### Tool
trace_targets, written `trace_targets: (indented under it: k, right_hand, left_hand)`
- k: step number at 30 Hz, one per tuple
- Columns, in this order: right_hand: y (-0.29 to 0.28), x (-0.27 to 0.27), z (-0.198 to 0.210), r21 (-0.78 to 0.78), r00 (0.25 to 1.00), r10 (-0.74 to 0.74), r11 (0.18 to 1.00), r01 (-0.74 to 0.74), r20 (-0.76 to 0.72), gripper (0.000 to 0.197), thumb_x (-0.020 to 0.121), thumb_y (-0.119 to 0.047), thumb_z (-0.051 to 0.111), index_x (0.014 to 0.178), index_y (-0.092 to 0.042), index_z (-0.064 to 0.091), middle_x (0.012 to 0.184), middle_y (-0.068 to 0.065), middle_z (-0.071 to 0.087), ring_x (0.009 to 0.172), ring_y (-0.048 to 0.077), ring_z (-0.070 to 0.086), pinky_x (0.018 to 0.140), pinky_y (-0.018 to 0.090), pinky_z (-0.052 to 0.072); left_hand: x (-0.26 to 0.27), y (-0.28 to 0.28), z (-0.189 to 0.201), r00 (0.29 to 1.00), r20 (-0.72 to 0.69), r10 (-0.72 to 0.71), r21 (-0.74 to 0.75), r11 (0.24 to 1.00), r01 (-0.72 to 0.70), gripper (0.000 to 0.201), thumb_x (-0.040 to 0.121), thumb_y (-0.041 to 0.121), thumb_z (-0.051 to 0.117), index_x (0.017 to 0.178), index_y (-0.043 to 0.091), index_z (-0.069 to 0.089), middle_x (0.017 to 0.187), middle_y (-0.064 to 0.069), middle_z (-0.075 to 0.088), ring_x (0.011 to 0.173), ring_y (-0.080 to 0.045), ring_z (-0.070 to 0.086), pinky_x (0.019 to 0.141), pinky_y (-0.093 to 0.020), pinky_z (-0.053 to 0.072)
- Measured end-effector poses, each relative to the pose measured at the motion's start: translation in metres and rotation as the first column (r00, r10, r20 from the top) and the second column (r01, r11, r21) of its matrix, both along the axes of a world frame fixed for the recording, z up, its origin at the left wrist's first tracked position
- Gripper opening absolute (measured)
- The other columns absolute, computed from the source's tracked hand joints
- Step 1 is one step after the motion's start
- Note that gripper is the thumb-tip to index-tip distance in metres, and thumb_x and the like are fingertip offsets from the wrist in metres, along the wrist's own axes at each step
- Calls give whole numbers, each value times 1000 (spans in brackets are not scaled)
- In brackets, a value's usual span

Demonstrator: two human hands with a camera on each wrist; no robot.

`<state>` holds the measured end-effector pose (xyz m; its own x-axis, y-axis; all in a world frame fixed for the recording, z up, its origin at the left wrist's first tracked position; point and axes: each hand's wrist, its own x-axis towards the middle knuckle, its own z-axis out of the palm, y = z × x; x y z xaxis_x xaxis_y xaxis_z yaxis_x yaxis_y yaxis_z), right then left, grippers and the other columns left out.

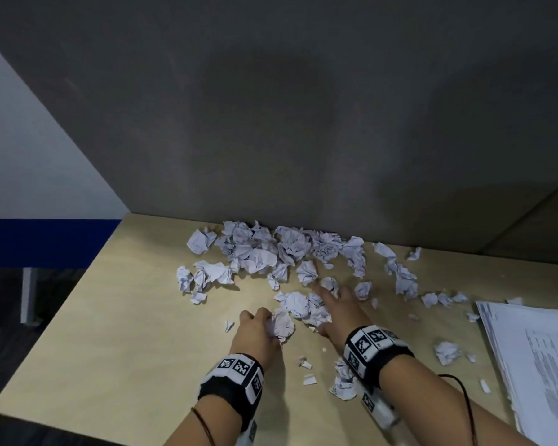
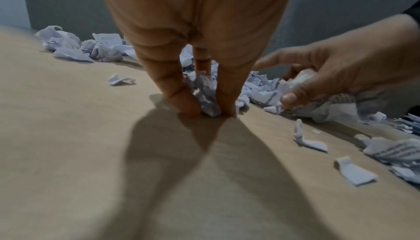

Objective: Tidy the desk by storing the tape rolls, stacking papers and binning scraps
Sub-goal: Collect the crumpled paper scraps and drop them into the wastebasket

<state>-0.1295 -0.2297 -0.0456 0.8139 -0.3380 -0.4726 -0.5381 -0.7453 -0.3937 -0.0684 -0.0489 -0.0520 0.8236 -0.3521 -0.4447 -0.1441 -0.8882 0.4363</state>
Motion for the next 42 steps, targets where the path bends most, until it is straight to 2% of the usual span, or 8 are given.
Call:
trace_targets:
  k: [5, 9, 13, 18, 25, 32, 35, 42]
  right_hand:
    - [15, 25, 8, 19, 982, 188, 982, -188, -18, 93, 72, -34, 80, 140, -55, 19, 156, 4, -3, 139, 33, 28, 111, 37, 36]
    - [24, 42, -1, 5, 969, 245, 970, -245, -44, 62, 80, -33, 72, 132, -42, 40, 149, 8, 14, 129, 34, 39, 104, 37, 41]
    - [25, 60, -3, -23, 960, 269, 962, -272, -82, 39, 88, -28, 62, 120, -33, 42, 136, 14, 28, 106, 37, 54, 85, 36, 48]
    - [20, 69, -11, -43, 936, 319, 943, -329, -148, 55, 82, 4, 49, 125, -29, 37, 145, 24, 25, 109, 39, 55, 71, 30, 41]
    - [15, 70, -19, -49, 933, 322, 942, -333, -159, 57, 81, 7, 45, 127, -24, 37, 147, 25, 21, 111, 39, 54, 72, 29, 38]
    - [15, 70, -20, -67, 932, 332, 937, -344, -149, 60, 82, 6, 44, 130, -27, 34, 148, 23, 19, 112, 39, 53, 69, 29, 38]
    - [15, 67, -21, -72, 935, 330, 937, -341, -131, 62, 81, 5, 47, 130, -29, 34, 147, 21, 19, 113, 40, 52, 76, 33, 45]
    - [14, 65, -22, -59, 938, 329, 940, -336, -109, 62, 79, 8, 45, 128, -29, 34, 147, 20, 20, 113, 39, 51, 72, 28, 38]
  left_hand:
    - [12, 6, -5, 1000, -1, -11, -34, 999, 11, 47, 79, 21, 67, 122, 19, 48, 117, -7, 41, 95, -26, 57, 82, -29, 46]
    - [18, 11, -8, 1000, -15, -12, -86, 996, 11, 58, 74, 26, 74, 124, 21, 46, 120, -4, 41, 102, -21, 55, 88, -24, 44]
    - [30, 19, -8, 999, 42, 29, -81, 996, -25, 71, 67, 34, 79, 128, 24, 43, 126, -3, 38, 113, -22, 47, 94, -29, 45]
    - [68, 43, 0, 965, 231, 123, 67, 988, -141, 95, 57, 63, 77, 135, 31, 31, 145, -6, 26, 132, -28, 31, 104, -44, 41]
    - [128, 71, 2, 956, 198, 218, 67, 970, -235, 118, 46, 90, 57, 144, 42, 12, 158, -7, 0, 143, -34, 12, 108, -54, 32]
    - [127, 31, -4, 974, 212, -84, 107, 992, 62, 107, 53, 93, 44, 143, 51, 4, 158, -8, -1, 140, -39, 20, 104, -58, 32]
    - [124, 9, -7, 961, 203, -188, 141, 977, 162, 105, 58, 84, 57, 140, 55, -1, 158, -8, -2, 139, -39, 20, 103, -58, 34]
    - [120, -7, -15, 933, 261, -249, 143, 966, 217, 50, 91, 42, 52, 137, 34, 34, 139, -15, 31, 123, -36, 33, 94, -46, 43]
